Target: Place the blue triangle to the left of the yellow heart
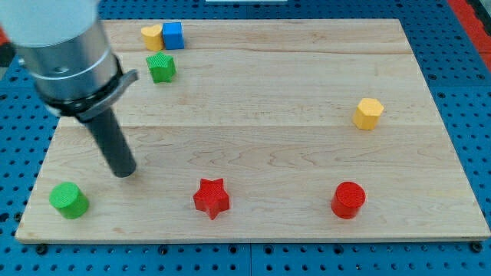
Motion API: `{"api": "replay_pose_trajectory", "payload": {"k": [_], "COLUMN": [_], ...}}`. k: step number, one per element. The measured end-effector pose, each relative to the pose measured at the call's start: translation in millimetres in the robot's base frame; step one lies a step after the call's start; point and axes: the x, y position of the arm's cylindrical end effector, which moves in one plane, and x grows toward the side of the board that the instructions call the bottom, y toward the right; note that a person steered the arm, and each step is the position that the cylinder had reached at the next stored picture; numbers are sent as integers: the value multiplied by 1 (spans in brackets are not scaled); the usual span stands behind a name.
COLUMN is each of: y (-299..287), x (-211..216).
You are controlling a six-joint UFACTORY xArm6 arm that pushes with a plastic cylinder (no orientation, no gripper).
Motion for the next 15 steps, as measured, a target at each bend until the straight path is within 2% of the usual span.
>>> {"api": "replay_pose_trajectory", "payload": {"k": [2, 4, 5, 6, 9, 10, 11, 12, 15], "y": [-52, -67, -70, -93, -44, -44, -72, -86, -68], "x": [-73, -111, -102, -117, -243, -228, -203, -242, -291]}}
